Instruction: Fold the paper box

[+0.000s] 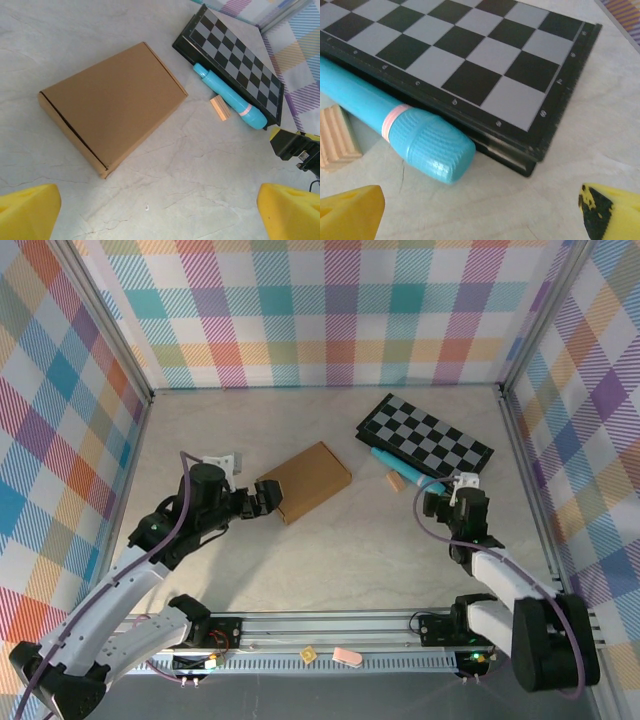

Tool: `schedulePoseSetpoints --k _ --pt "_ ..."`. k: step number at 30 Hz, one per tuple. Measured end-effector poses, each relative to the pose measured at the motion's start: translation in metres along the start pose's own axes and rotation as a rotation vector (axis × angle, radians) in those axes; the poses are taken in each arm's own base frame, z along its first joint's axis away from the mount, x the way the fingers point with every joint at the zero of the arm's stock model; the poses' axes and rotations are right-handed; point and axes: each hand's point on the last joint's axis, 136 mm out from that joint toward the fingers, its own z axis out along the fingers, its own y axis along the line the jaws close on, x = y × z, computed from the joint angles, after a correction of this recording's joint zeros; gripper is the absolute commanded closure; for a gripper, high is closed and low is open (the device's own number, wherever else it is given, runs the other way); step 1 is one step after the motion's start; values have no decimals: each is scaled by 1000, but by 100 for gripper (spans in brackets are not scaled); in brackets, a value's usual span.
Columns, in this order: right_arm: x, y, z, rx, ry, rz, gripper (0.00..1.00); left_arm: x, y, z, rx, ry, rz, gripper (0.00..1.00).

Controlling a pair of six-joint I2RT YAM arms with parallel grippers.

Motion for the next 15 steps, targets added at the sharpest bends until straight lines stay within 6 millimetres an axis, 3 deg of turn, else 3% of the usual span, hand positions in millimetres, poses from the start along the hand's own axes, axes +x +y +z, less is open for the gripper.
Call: schedulePoseSetpoints --k 6,11,15 --pt "-13 1 25 -40 -76 21 1 -2 4 -1 -21 -14 2 0" --pt "-10 7 50 -81 -102 31 1 1 16 6 -86 0 7 0" --pt "-21 10 54 -97 -131 32 1 -2 31 7 -173 -24 9 0"
